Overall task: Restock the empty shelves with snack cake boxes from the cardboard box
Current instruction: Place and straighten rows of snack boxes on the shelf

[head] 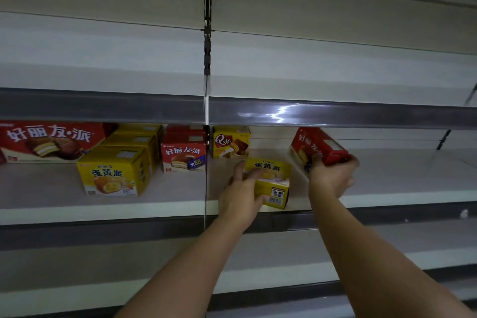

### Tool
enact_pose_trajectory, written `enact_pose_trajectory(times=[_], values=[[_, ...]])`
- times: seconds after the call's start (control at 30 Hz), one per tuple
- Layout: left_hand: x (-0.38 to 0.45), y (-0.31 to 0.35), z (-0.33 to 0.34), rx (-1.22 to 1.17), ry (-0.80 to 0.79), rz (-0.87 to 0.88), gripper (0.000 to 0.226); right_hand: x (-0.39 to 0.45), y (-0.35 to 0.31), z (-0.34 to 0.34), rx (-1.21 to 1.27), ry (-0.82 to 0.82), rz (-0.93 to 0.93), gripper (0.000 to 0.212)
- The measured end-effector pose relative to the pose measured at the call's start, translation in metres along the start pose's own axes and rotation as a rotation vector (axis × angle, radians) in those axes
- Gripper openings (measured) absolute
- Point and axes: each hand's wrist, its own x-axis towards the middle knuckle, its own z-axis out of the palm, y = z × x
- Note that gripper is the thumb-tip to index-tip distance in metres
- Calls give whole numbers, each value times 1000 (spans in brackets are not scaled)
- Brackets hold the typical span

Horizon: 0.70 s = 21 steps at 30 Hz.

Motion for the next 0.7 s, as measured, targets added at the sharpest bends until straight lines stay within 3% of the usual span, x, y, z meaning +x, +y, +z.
enact_pose_trajectory(times=[0.2, 0.3, 0.43, 0.53, 0.63, 0.7], values=[[0, -7, 5, 86, 185, -67, 54, 13, 22, 18, -255, -156, -95, 62], [2, -9, 2, -41, 259, -97, 46, 22, 22, 28, -322, -172, -87, 64], [12, -22, -20, -177, 505, -236, 43, 25, 20, 43, -290, -257, -55, 68], [25, -48, -43, -166, 616, -392, 53, 17, 13, 53, -327, -149, -29, 69], [36, -77, -56, -222, 607, -462, 65, -5, -9, 61, -297, -2, -222, 53], [40, -91, -60, -242, 582, -478, 72, -30, -24, 74, -245, -103, -407, 34]])
